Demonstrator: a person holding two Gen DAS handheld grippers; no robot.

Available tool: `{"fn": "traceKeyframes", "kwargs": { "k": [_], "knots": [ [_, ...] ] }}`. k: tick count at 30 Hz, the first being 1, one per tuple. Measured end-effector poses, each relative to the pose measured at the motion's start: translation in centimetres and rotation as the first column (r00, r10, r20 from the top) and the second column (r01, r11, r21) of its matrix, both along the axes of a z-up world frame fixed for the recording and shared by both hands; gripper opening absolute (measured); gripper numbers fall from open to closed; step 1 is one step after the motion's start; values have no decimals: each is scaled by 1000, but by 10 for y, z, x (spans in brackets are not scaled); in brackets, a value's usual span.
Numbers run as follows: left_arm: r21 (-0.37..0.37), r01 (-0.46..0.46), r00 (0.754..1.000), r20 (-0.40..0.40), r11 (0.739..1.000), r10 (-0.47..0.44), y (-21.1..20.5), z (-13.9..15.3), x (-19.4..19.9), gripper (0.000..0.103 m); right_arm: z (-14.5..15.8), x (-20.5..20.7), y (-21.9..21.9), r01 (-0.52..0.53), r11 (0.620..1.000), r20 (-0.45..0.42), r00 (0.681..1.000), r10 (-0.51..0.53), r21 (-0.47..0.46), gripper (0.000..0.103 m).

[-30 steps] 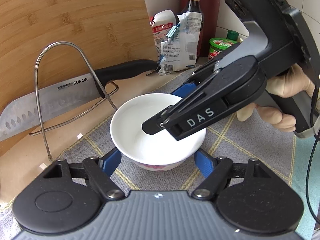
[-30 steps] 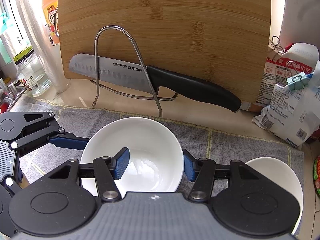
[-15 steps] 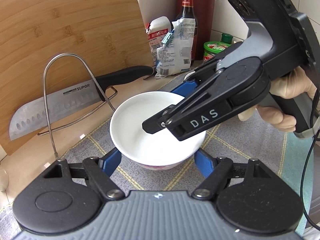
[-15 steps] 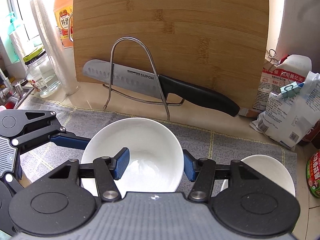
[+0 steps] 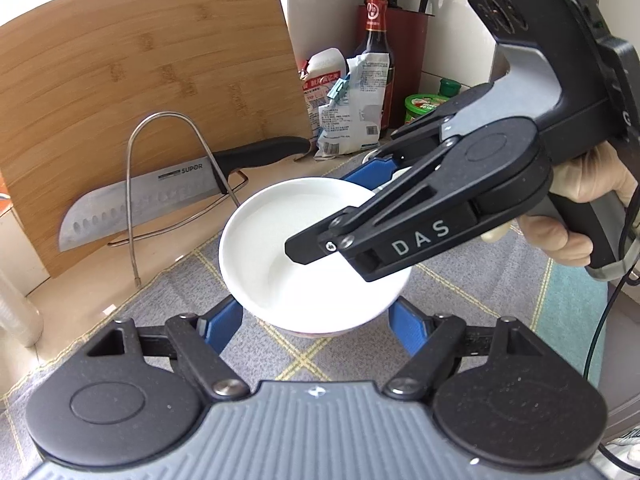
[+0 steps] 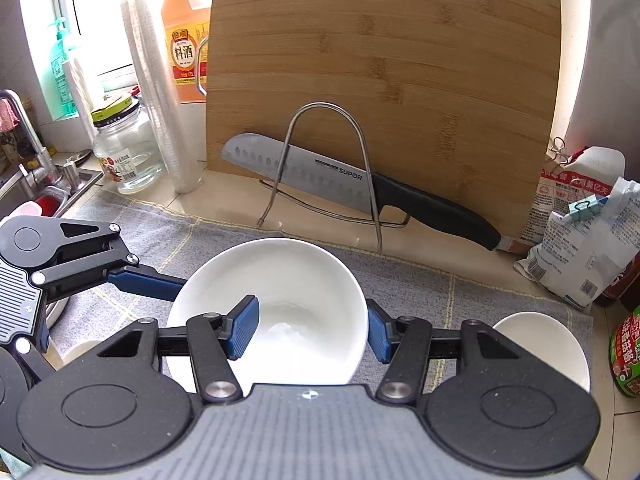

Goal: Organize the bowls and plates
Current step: 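Carry the pink-flowered bowl with the right tool over the plain white bowl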

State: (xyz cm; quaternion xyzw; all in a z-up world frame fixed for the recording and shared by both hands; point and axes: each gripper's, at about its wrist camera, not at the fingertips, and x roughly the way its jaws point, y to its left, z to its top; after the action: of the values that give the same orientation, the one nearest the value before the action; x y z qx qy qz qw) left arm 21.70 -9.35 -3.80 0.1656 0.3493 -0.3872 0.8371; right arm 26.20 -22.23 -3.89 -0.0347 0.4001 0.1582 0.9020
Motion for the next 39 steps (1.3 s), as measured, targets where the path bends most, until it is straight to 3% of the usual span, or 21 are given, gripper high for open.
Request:
{"fn": "traceKeyframes", "kwargs": {
  "k": [16, 39],
  "knots": [
    [-8, -100, 995, -29, 995, 99, 48, 17, -45, 80, 14, -44, 50, -120, 992, 36, 992, 121, -21, 62],
    [31, -203, 976, -70, 979, 205, 91, 11, -78, 80, 0, -71, 103, -225, 974, -22, 974, 225, -6, 63]
  ]
}}
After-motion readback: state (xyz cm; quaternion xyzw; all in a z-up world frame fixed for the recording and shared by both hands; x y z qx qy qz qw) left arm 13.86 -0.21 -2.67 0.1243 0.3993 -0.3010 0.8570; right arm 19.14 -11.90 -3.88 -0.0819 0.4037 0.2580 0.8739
